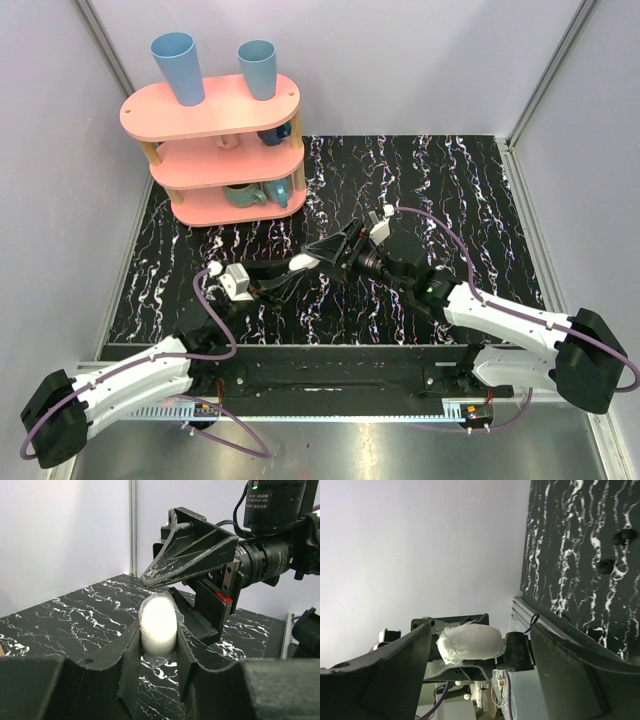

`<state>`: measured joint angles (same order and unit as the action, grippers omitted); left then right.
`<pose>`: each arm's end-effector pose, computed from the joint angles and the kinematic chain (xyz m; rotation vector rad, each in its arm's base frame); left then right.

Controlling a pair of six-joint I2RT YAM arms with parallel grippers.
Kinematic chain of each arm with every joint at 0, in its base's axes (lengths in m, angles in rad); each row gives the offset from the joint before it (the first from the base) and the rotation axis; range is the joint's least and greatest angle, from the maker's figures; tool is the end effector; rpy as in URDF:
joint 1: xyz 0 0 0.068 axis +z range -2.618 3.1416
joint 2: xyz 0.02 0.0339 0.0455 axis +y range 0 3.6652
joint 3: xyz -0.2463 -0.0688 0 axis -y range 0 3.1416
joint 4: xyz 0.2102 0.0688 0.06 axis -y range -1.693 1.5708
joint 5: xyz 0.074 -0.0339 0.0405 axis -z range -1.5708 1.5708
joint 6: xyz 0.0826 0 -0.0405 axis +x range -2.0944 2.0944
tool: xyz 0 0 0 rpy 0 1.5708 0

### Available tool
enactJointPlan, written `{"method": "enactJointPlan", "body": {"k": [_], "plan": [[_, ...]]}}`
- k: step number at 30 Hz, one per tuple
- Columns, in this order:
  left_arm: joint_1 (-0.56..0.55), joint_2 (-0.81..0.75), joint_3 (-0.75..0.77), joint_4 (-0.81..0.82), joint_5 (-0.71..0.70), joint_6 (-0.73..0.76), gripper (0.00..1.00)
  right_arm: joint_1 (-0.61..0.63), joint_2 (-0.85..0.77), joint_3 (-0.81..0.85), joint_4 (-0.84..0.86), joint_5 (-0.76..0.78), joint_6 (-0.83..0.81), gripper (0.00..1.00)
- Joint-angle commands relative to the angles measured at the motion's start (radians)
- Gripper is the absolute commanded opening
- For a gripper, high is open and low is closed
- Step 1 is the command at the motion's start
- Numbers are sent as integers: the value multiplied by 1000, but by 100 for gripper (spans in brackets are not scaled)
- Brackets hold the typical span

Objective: Insert the wireless bluetooth earbuds into the charging case
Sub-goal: Pass from the left arm to the right

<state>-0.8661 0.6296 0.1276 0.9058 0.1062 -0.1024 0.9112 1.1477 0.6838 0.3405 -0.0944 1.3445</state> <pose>0.1084 -0.1410 0.2713 0.5432 1.0904 -0.9134 0.1708 0.2330 0.2785 0.3547 2.0071 1.6670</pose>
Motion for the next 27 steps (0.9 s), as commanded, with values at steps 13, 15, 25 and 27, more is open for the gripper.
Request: {"method": "enactJointPlan", "body": {"k": [13,15,25,27], "plan": [[-4,-22,23,87,-16,10,0,-3,3,-6,164,-90,90,50],[-4,-19,24,85,-22,9,0,-2,3,-7,186,-96,94,48],[-4,-21,23,85,-54,12,0,0,1,-7,200,-131,96,61],[-4,-22,23,85,-60,12,0,-2,-2,-4,189,-133,97,61]]}}
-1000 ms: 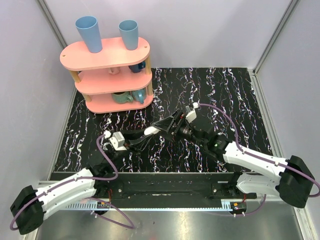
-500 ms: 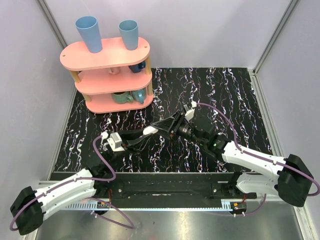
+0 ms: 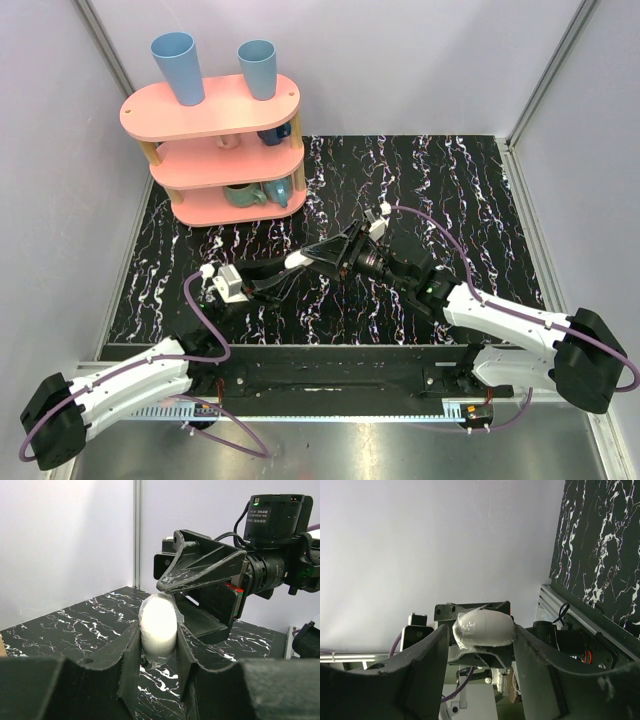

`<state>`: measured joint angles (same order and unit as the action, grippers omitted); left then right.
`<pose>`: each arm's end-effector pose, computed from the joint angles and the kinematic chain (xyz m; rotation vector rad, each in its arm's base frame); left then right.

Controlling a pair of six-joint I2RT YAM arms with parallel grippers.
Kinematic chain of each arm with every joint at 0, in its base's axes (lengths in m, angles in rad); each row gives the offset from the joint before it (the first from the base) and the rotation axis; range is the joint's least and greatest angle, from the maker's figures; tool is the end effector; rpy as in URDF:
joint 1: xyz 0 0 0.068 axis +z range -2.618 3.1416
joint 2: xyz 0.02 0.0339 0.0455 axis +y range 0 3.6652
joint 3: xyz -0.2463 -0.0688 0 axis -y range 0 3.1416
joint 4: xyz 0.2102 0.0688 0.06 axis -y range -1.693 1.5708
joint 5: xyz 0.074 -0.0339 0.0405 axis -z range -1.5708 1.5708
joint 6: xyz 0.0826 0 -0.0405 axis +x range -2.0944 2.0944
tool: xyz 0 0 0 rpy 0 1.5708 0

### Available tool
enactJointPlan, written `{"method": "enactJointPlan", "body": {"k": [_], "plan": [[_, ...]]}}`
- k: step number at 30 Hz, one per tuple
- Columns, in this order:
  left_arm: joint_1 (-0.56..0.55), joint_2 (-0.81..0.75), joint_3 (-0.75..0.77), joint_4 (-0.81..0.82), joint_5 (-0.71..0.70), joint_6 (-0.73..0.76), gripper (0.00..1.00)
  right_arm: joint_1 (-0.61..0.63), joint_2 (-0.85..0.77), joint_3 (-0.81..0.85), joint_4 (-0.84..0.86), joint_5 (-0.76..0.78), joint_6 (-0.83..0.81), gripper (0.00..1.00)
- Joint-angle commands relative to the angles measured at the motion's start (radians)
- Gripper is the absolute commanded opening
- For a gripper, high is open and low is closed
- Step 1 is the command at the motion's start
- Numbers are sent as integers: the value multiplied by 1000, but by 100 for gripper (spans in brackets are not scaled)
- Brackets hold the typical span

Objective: Insert the wireless bluetooth earbuds into the charging case
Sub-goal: Pass from the left arm to the right

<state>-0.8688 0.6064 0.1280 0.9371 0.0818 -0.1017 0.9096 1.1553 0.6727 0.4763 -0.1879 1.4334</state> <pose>0.1059 -0.1357 0.2796 0.5035 1.0441 -0.9100 0.1658 0.2382 0.2935 0.3305 1.9426 1.8682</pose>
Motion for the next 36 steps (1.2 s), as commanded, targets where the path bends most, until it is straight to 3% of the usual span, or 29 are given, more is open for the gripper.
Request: {"method": "enactJointPlan", "body": {"k": [1,5,11,14,15,19,28,32,36], "plan": [[-1,0,22,54,-34,13,0,2,-8,7,53,-41,7,59],[-1,3,24,51,-34,13,1,0,0,11,58,-58,10,57],[-1,7,28,46,-13,10,2,0,4,2,81,-45,13,33],[-1,7,28,40,1,11,3,0,10,-1,105,-45,22,38],[-1,6,28,40,21,16,2,0,11,-2,120,-45,22,50],[-2,6,32,37,50,22,2,0,1,-5,124,-25,19,64],[-2,-3,33,26,67,31,2,0,3,16,88,-13,9,61],[-1,-8,35,25,79,42,0,0,11,15,88,-13,10,55],[-1,-11,36,20,102,51,0,0,15,18,88,-15,13,57]]}}
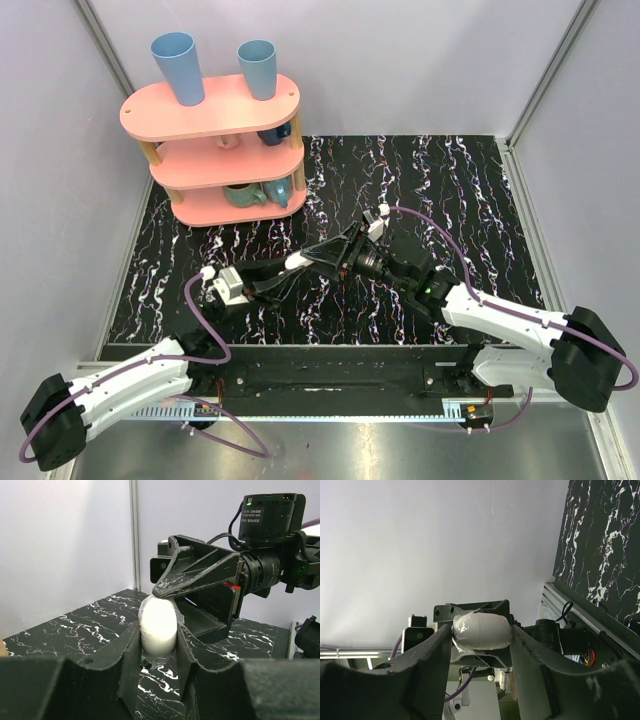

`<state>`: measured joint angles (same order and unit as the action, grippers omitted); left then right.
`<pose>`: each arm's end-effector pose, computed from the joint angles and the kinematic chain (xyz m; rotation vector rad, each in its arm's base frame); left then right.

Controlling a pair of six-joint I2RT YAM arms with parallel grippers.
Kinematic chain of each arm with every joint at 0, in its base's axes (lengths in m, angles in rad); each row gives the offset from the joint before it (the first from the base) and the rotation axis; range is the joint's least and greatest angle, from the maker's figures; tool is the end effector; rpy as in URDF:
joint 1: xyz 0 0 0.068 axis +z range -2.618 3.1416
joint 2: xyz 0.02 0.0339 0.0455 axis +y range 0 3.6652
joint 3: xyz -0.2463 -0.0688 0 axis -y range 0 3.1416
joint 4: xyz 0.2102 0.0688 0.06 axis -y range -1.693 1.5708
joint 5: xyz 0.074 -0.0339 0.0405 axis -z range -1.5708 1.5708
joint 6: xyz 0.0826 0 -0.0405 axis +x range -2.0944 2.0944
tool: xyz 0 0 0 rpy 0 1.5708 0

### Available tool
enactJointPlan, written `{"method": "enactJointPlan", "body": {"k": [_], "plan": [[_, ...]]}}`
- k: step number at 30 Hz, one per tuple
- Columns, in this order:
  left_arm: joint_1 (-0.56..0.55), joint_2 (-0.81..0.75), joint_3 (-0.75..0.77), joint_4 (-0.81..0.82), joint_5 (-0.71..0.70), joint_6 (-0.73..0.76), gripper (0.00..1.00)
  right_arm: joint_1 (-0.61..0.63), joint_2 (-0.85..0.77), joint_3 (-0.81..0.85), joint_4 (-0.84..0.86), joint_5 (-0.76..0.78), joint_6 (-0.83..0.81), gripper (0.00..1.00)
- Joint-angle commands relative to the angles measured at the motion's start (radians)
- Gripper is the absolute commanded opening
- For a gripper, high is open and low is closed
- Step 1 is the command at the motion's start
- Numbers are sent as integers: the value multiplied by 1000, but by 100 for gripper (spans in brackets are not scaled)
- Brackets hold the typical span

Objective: Insert the wireless bluetooth earbuds into the charging case
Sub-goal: Pass from the left arm to the right, then pass from the right arm to the left

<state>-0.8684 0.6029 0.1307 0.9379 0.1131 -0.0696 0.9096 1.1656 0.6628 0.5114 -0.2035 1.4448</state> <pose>0.1034 -0.1366 0.2811 0.5433 1.0162 -0.8991 0.1655 0.2398 0.2925 0.3224 1.9365 1.8955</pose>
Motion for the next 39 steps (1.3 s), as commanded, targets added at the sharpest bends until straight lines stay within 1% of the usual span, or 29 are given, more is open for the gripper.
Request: {"method": "enactJointPlan", "body": {"k": [1,2,4,6,9,13,14,15,17,22,24,26,29,39], "plan": [[-1,-9,33,19,74,22,0,0,5,26,55,1,5,59],[-1,-9,37,12,76,24,0,0,5,26,56,3,6,61],[-1,-8,38,6,80,27,0,0,3,27,61,6,6,57],[-1,-9,41,-1,83,30,0,0,5,24,61,10,8,59],[-1,-12,40,-1,63,27,0,0,3,21,65,10,9,54],[-3,-14,40,-8,43,25,0,0,0,15,67,12,9,39],[-3,-15,43,-17,40,24,5,0,-1,15,67,12,11,38],[-3,-14,43,-21,25,18,14,0,-3,14,68,10,9,35],[-3,-15,41,-22,14,1,24,0,-7,9,76,10,11,32],[-3,-15,37,-21,5,-10,37,0,-14,-15,111,24,51,27],[-3,-15,35,-17,11,-10,39,0,-11,-22,125,24,63,26],[-1,-17,33,-8,8,-13,44,2,-7,-23,136,18,75,25],[-3,-17,27,2,10,-16,49,0,6,-29,167,10,100,25],[-1,-2,21,56,-4,-22,51,2,35,-32,173,-7,120,25]]}}
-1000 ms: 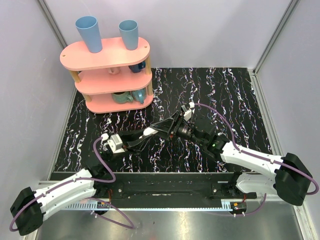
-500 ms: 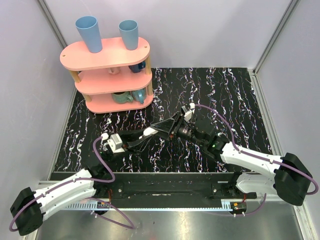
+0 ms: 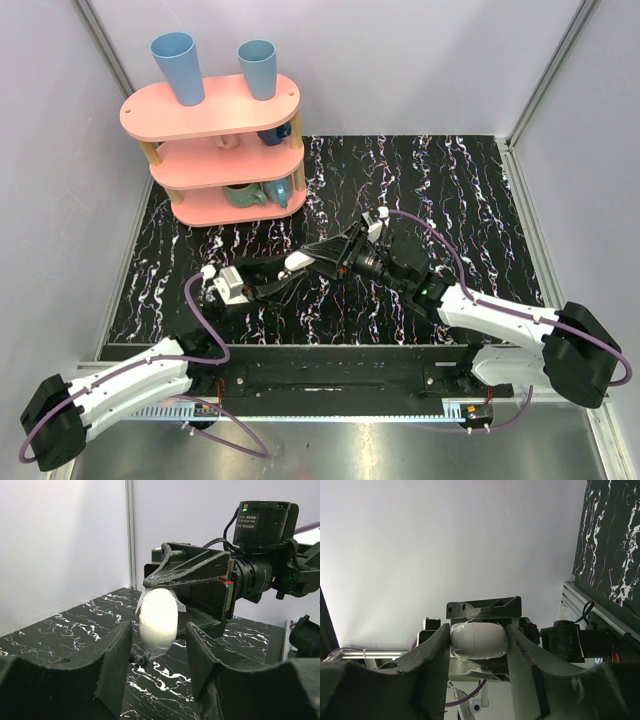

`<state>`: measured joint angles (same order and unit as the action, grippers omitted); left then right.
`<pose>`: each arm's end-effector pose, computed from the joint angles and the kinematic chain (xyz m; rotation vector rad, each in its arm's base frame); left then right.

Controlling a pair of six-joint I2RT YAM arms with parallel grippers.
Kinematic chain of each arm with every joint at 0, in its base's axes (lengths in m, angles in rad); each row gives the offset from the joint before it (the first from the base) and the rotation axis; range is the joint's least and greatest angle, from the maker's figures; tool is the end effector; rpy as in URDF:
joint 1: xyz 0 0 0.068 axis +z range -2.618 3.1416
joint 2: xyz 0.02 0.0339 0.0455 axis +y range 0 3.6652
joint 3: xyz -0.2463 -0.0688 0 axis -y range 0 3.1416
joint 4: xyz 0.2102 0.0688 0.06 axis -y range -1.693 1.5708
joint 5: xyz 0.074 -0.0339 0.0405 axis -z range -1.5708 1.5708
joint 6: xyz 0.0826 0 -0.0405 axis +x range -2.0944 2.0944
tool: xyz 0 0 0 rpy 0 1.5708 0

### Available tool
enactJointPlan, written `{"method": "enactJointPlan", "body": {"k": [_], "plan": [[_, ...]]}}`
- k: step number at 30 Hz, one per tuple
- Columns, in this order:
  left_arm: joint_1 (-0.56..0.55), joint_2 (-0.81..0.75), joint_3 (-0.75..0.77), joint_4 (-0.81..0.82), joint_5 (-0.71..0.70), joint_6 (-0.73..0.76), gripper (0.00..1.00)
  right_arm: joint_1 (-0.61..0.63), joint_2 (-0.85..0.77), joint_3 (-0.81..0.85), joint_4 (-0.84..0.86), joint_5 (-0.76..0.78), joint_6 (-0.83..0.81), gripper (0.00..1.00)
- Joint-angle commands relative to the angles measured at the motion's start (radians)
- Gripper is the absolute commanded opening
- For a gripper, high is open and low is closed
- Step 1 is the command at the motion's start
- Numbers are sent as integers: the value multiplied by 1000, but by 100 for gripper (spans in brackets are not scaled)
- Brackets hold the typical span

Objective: Insert the wireless bluetooth earbuds into the charging case
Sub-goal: Pass from the right arm to the left

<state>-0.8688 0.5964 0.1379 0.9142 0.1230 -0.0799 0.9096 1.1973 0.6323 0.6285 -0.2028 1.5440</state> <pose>0.1029 -0.1374 0.2813 0.5511 1.0261 -0.9126 0.1676 0.2426 0.2908 0.4020 1.8934 1.9965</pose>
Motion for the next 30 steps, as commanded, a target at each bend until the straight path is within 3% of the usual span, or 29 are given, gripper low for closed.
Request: {"method": "enactJointPlan", "body": {"k": [1,9,16,19,21,22,26,30], "plan": [[-2,9,14,93,-16,-14,51,-1,2,-2,56,-7,21,25],[-2,69,15,152,-5,-38,45,-1,13,6,63,-18,22,25],[-2,77,15,164,-10,-32,24,2,16,-2,79,-21,31,25],[-4,74,15,161,-5,-26,10,0,18,-5,91,-21,33,27],[-2,71,14,163,-3,-21,3,0,13,-8,99,-24,12,37],[-2,68,12,163,-5,-21,0,2,12,-6,91,-24,-2,52],[-2,48,3,155,-11,-12,0,0,-47,23,-33,-1,-111,78],[-2,8,-7,111,-31,-4,0,0,-131,82,-281,60,-340,87]]}}
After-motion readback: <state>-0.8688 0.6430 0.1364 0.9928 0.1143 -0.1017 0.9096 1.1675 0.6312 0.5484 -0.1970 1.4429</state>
